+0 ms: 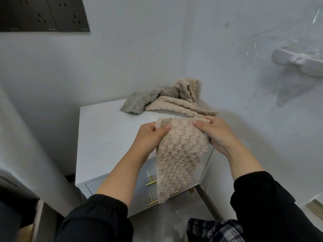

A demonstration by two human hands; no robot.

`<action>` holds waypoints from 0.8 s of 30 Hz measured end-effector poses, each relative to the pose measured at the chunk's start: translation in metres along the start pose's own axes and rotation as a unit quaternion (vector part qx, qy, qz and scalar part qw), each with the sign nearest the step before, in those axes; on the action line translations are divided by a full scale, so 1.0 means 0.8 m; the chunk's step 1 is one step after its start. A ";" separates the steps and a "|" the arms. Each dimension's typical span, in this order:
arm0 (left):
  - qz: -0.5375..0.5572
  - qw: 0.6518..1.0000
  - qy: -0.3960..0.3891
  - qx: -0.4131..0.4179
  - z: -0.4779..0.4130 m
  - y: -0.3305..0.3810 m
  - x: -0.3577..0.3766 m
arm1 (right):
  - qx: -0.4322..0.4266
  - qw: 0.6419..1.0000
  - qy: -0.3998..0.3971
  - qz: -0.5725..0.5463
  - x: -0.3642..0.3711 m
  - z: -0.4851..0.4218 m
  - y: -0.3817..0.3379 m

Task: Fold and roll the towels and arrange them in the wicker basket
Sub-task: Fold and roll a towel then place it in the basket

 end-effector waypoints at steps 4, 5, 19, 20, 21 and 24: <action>-0.014 0.999 0.039 0.007 -0.002 0.006 -0.018 | 0.067 0.994 -0.084 -0.017 0.007 0.004 0.015; -0.061 0.997 0.033 0.021 -0.003 0.011 -0.022 | 0.077 0.993 -0.091 -0.011 0.008 0.004 0.019; -0.217 0.975 0.008 -0.048 -0.004 0.005 -0.052 | 0.044 0.990 0.054 0.126 0.019 -0.005 0.012; -0.181 0.982 0.019 -0.050 -0.004 0.006 -0.054 | 0.050 0.992 0.052 0.100 0.023 -0.006 0.012; -0.153 0.986 0.035 -0.048 -0.004 0.008 -0.057 | 0.053 0.994 0.052 0.084 0.026 -0.007 0.012; -0.115 0.990 0.084 -0.020 -0.012 0.012 -0.069 | 0.041 0.996 0.061 0.050 0.033 -0.011 0.007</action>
Point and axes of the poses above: each hand's wrist, its own z-axis away from the middle knuckle, its own x-axis out of the palm, y = z × x, the point moved 8 cm from there along -z, towards the middle knuckle, and after that the axes turned 3 degrees about -z, right-handed, at the moved point
